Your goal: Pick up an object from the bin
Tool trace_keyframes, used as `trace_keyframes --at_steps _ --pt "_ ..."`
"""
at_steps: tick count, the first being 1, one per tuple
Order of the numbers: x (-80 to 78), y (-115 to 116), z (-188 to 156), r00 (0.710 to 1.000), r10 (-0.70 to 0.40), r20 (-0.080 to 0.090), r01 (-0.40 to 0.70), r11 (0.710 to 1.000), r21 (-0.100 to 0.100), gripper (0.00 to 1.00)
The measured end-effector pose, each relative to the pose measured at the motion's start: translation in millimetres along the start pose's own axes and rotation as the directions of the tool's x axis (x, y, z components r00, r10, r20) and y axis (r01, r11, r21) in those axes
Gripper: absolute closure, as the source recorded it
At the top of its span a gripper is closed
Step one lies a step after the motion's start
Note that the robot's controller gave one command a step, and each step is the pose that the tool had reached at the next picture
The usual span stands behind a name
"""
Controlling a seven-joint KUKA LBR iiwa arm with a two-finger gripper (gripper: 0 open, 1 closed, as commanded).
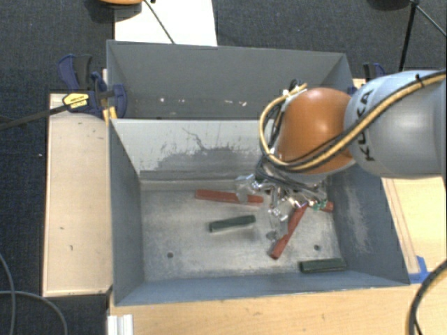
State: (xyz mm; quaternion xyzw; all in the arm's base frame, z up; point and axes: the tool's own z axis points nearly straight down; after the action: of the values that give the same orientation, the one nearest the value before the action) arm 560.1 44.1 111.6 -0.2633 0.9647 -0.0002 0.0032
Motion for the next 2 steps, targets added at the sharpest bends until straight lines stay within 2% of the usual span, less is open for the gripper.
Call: trace_keyframes --at_steps 1,2 --pt "-18.4 16 31 0.997 -0.074 -0.003 0.074 0.997 -0.002 0.0" --pt "-28.0 28 36 0.996 0.084 -0.003 -0.084 0.996 -0.002 1.0"
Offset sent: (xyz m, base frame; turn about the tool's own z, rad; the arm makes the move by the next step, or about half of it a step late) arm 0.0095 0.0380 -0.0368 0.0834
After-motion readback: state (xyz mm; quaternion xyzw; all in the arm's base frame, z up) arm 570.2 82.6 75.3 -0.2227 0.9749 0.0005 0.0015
